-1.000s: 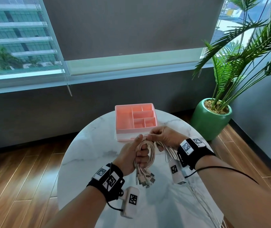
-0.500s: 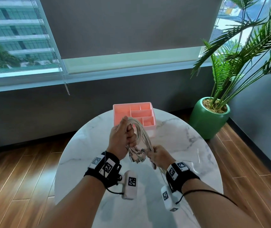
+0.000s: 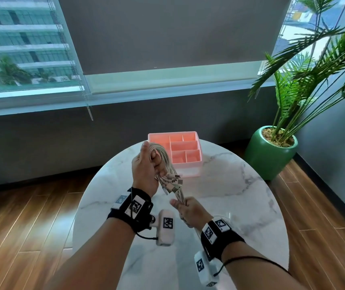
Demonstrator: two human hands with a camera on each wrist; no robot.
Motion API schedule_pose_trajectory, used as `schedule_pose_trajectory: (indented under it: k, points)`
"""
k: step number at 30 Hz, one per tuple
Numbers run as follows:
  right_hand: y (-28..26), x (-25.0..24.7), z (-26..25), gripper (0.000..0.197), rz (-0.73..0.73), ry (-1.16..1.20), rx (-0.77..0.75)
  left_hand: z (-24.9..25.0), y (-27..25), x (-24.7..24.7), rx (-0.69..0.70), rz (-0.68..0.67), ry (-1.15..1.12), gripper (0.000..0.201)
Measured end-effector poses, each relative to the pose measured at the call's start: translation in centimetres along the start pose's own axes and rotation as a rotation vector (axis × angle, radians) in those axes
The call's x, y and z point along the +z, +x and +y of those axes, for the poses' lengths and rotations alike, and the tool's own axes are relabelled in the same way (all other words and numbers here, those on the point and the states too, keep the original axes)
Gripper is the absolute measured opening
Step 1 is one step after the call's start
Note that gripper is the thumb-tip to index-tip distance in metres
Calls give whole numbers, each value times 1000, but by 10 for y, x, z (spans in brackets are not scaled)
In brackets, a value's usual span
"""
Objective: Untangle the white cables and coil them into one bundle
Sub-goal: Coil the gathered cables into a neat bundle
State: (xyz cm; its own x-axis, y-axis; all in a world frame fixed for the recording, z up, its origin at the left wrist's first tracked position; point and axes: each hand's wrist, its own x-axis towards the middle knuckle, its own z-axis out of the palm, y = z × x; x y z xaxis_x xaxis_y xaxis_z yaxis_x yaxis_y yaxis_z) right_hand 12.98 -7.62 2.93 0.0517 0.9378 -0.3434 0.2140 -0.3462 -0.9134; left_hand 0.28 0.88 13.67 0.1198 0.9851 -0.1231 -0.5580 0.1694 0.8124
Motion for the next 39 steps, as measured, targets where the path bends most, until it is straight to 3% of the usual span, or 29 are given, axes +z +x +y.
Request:
schedule_pose_trajectory:
  k: [4, 7, 12, 15, 17, 21, 24, 28, 32, 36, 39]
  points:
    - [-7, 19, 6, 32, -75, 68, 10, 0, 3, 1, 56, 68, 30, 49]
    - [-15, 25, 9, 26, -114, -10, 16, -6, 8, -4, 107, 157, 54, 48]
    - [-18, 29, 5, 14, -264, -217, 199, -23, 10, -14, 171, 243, 61, 47]
    - [-26, 29, -7, 32, -315, -348, 287, -31, 9, -7, 172, 304, -9, 47]
    - [-31, 28, -12, 40, -346, -456, 265, -34, 9, -3, 163, 329, -37, 46]
    - [-30, 32, -7, 33, -440, -512, 269, -41, 13, -12, 190, 319, 1, 46]
    - [-34, 22, -21, 25, -438, -667, 201, -46, 11, -28, 245, 256, 146, 44]
    - [-36, -2, -33, 37, -412, -717, 72, -57, -1, -46, 299, 77, 387, 37]
    - [-35, -19, -54, 28, -437, -738, 39, -71, -4, -59, 260, -104, 575, 36]
    - [-34, -28, -80, 15, -474, -732, -17, -84, -6, -59, 139, -330, 690, 49]
    - [-29, -41, -96, 15, -441, -741, -82, -85, -5, -59, 37, -450, 747, 76]
